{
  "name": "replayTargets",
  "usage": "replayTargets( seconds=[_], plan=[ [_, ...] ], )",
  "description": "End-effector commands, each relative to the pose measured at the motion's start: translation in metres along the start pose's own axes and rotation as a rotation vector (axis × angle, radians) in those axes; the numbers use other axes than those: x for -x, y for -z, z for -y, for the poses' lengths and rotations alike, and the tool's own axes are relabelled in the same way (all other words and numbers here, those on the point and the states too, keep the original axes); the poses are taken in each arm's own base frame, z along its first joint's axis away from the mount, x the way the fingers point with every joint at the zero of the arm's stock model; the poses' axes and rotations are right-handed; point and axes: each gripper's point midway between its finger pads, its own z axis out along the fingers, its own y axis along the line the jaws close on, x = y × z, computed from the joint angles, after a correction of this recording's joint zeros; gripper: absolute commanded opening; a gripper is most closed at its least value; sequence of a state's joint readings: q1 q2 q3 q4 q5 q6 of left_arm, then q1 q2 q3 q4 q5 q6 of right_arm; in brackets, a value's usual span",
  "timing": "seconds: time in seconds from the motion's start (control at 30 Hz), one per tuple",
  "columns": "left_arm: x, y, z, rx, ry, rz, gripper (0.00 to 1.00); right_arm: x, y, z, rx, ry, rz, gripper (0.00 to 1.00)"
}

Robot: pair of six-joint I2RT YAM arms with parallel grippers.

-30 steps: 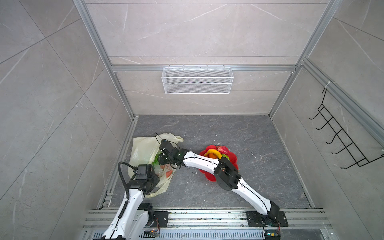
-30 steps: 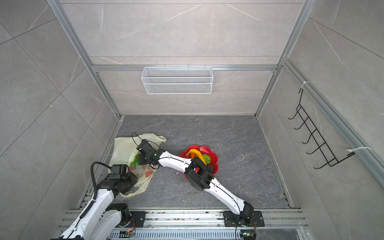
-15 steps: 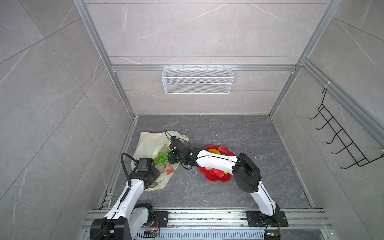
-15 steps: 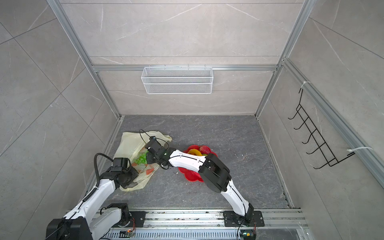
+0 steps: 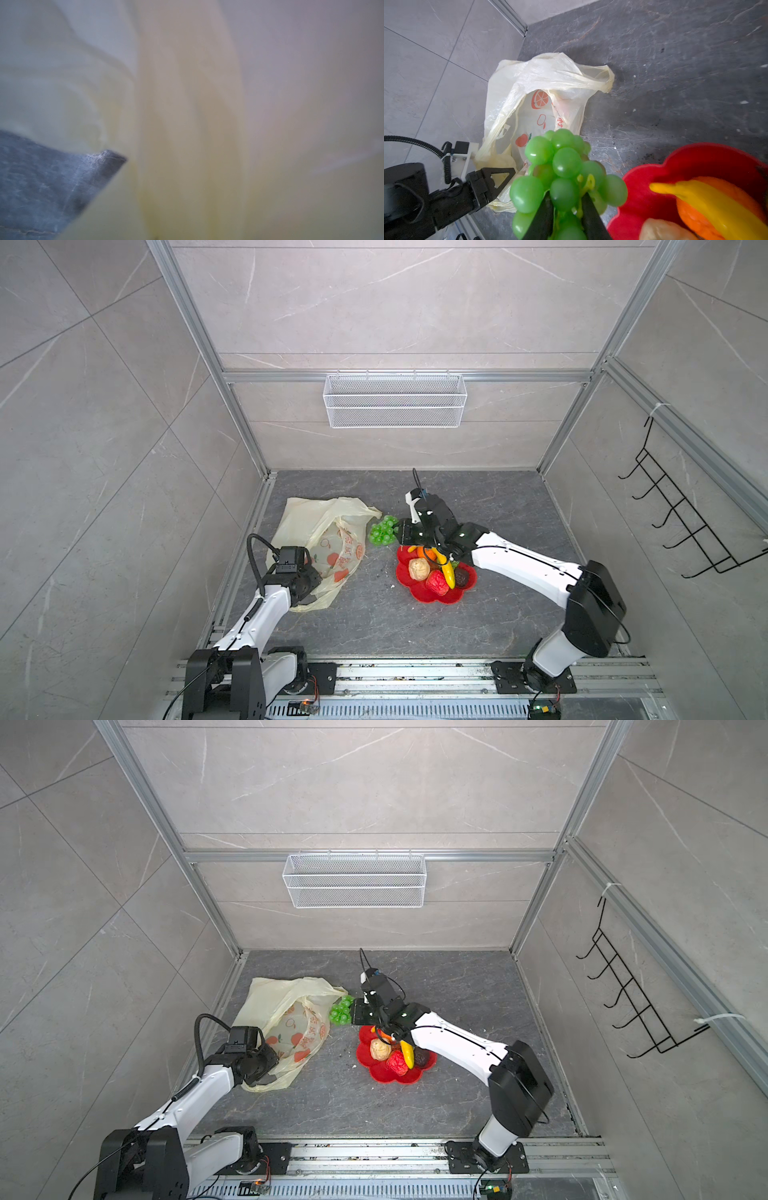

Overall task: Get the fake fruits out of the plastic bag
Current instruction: 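Lift the green grapes out of the bag and carry them over the red plate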

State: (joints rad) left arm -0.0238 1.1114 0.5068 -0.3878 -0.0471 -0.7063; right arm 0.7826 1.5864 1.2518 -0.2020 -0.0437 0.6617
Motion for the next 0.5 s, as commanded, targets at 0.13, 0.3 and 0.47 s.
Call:
replayTargets(
  seconds=[0.13,0.3,0.47],
  plan=[
    [0.01,0.005,0.008,-0.03,-0.021,0.033,0.36,-0.008,0.048,0.027,-0.128,0.024,0.021,0.25],
    [0.009,0.005,0.008,-0.032,-0.021,0.034,0.36,-0.02,0.06,0.05,-0.215,0.023,0.017,0.25],
    [0.009,0.005,0.008,-0.032,-0.021,0.032,0.36,-0.026,0.065,0.065,-0.281,0.041,0.02,0.26]
  ],
)
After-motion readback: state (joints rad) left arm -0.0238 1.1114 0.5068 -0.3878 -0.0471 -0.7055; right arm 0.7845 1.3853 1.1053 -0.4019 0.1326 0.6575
